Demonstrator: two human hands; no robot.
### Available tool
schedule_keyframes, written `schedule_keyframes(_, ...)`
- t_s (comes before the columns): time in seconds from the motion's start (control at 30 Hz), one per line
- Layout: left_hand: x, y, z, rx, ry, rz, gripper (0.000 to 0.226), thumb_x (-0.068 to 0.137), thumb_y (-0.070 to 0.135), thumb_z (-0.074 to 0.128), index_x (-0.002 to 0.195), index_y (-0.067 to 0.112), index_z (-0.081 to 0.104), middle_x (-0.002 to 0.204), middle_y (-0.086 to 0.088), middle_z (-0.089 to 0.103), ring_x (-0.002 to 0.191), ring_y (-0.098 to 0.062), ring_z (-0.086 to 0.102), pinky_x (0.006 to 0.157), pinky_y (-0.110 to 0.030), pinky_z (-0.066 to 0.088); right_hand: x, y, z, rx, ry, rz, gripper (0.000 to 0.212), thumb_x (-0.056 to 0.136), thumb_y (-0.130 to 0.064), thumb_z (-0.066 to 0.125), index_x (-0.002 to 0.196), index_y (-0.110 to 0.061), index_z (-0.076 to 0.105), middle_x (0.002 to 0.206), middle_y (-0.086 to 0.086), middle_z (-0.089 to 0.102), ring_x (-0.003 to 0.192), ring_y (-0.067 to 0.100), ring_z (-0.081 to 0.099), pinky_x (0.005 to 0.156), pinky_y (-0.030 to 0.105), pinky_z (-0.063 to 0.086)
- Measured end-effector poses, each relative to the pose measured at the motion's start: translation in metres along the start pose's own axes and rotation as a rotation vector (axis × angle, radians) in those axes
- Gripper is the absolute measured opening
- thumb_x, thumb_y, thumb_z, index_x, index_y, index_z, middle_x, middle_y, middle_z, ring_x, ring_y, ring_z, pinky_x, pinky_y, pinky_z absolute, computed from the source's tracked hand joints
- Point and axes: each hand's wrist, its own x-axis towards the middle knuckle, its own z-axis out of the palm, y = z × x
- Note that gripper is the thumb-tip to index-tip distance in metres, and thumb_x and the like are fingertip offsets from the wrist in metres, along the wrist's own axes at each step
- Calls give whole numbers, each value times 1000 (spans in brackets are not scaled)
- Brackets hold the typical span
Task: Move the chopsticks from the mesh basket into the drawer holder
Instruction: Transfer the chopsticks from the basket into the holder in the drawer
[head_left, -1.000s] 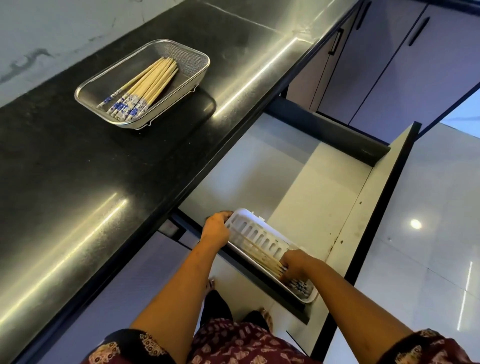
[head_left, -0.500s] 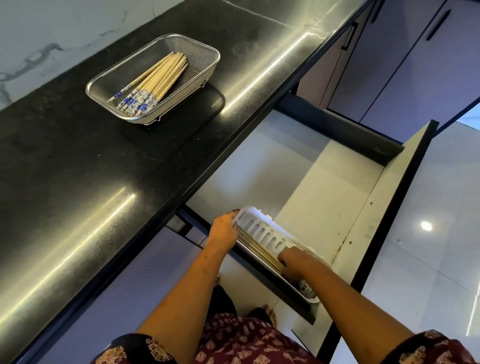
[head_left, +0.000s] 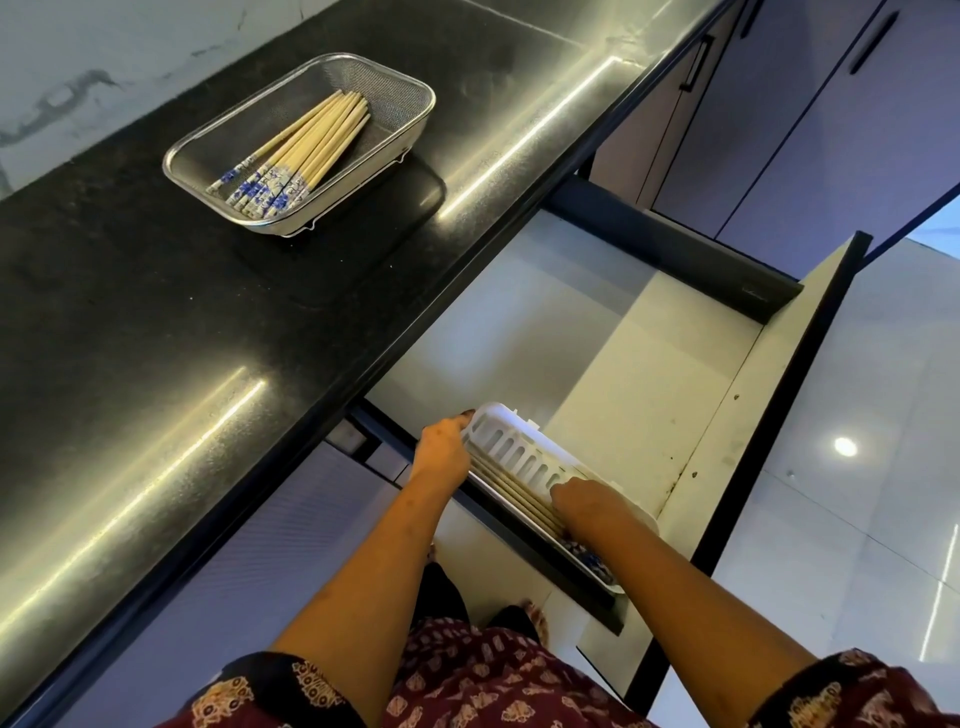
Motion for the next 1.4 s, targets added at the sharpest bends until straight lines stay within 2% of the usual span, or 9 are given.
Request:
schedule_keyframes(0.33,-3,2,-1,43,-25,-6,29,93,4,52,121,8,57,114,-17,65,103,-30,64,91,-39,55,2,2,4,4,-71,44,36,94,-11,51,130,-8,53,132,11,57,119,26,56,101,36,44)
schedule_keyframes(0.6,-14,9,-9,11,-35,-26,48,98,4,40,145,10,34,134,-20,53,118,-32,57,103,-37,45,0,-3,-9,43,-44,62,39,96,-10,50,134,-6,48,135,12,55,122,25,55,100,31,43)
schedule_keyframes(0.73,-24,12,-19,9,3,-16,56,95,-3,42,147,11,28,131,-21,54,114,-32,58,102,-35,43,-7,-15,-30,79,34,-15,24,96,-4,46,118,-8,52,128,15,56,99,22,56,85,28,44)
schedule_keyframes(0.87,-28,18,-38,1,127,31,61,92,-10,39,147,14,29,132,-22,53,117,-34,54,97,-34,44,-5,-35,-73,283,135,-78,28,92,-5,49,118,-5,59,121,16,60,102,28,60,85,32,48)
schedule_keyframes(1.0,-25,29,-73,-150,285,82,60,90,-12,36,144,14,38,132,-22,54,117,-39,54,97,-40,45,-8,-63,-130,547,321,-215,17,90,-6,59,105,-5,65,107,15,68,97,29,66,83,31,53)
schedule_keyframes(1.13,-19,38,-116,-267,394,144,58,89,-12,38,140,14,45,139,-14,52,128,-23,50,103,-20,36,-22,-94,-183,788,403,-331,19,89,-3,57,107,-4,64,96,17,71,85,28,70,80,37,59)
schedule_keyframes(1.2,-15,40,-143,-306,452,164,56,88,-11,38,138,14,48,139,-11,53,128,-20,50,96,-12,32,-25,-108,-209,889,446,-382,20,91,-8,57,109,-6,63,94,11,70,80,21,70,75,31,60)
schedule_keyframes(1.27,-9,38,-175,-315,560,178,52,91,-6,40,137,16,50,137,-9,54,127,-20,50,96,-13,31,-24,-122,-235,1026,450,-401,19,92,-16,59,109,-8,63,92,6,69,74,13,68,68,22,58)
schedule_keyframes(1.4,15,23,-244,-318,714,162,48,87,-6,43,130,12,57,131,-14,60,123,-26,53,99,-19,36,-12,-153,-291,1238,448,-413,16,95,-9,54,108,-4,61,86,7,66,72,14,65,68,22,57)
